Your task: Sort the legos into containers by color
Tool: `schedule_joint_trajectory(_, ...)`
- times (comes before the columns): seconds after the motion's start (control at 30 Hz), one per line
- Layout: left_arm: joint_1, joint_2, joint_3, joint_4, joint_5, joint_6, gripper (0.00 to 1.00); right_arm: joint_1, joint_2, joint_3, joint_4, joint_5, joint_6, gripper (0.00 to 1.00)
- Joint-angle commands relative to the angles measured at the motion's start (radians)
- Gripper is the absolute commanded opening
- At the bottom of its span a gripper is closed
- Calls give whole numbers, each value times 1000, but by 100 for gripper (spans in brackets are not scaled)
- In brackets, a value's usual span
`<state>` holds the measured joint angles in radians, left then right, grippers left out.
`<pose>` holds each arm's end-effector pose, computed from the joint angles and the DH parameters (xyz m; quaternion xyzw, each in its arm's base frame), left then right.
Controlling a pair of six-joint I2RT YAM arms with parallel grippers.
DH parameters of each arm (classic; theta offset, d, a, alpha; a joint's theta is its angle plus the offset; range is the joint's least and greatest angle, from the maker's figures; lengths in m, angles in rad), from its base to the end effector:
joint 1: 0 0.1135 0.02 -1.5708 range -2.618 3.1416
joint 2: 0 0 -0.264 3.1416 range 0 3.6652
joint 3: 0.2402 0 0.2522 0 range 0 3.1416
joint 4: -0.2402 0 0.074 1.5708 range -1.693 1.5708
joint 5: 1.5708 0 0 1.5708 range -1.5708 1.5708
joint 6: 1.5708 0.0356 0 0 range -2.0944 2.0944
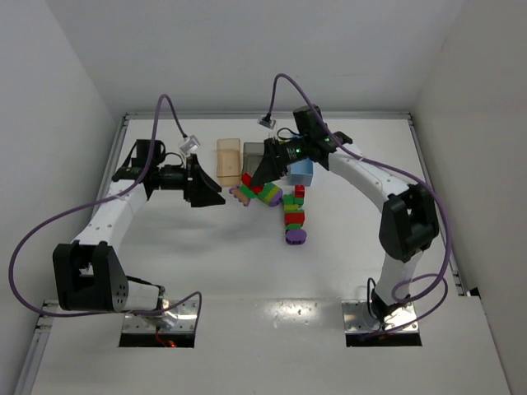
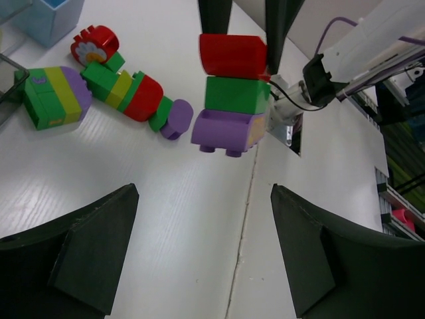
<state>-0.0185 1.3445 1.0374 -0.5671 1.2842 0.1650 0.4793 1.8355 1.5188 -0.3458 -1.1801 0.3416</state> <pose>0.2657 -0.0391 0.2894 0.2725 0.7309 -0.5414 0.3138 0.3482 0.2181 0.2952 -0.2949 0.7281 0.6039 0.1347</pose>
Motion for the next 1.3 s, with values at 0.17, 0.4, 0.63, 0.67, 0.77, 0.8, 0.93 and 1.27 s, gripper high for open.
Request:
schedule_joint_trajectory(0.17, -31, 42, 61, 24, 102, 7, 87, 8, 16, 30, 80, -58, 20, 17)
schedule_joint_trajectory(0.4, -31, 128, 105, 24, 168, -21, 87, 18, 16, 30, 80, -78, 20, 17)
schedule_joint_trajectory(0.63, -12, 214, 133, 33, 293, -33, 87, 8, 16, 7, 80, -78, 20, 17)
schedule_joint_trajectory(0.67, -3, 223, 133, 33, 309, -44, 87, -1, 16, 7, 80, -78, 20, 17)
schedule_joint_trajectory(0.77, -3, 243, 133, 33, 337, -44, 87, -1, 16, -3, 80, -78, 20, 17)
schedule_joint_trajectory(0.8, -3, 243, 142, 33, 337, -44, 87, -1, 16, -3, 80, -78, 20, 17)
schedule_joint_trajectory(0.93, -3, 243, 142, 33, 337, -44, 87, -10, 36, -3, 90, -90, 33, 17)
schedule_joint_trajectory(1.27, -3, 234, 133, 33, 337, -44, 87, -10, 90, -12, 208, -133, 142, 17)
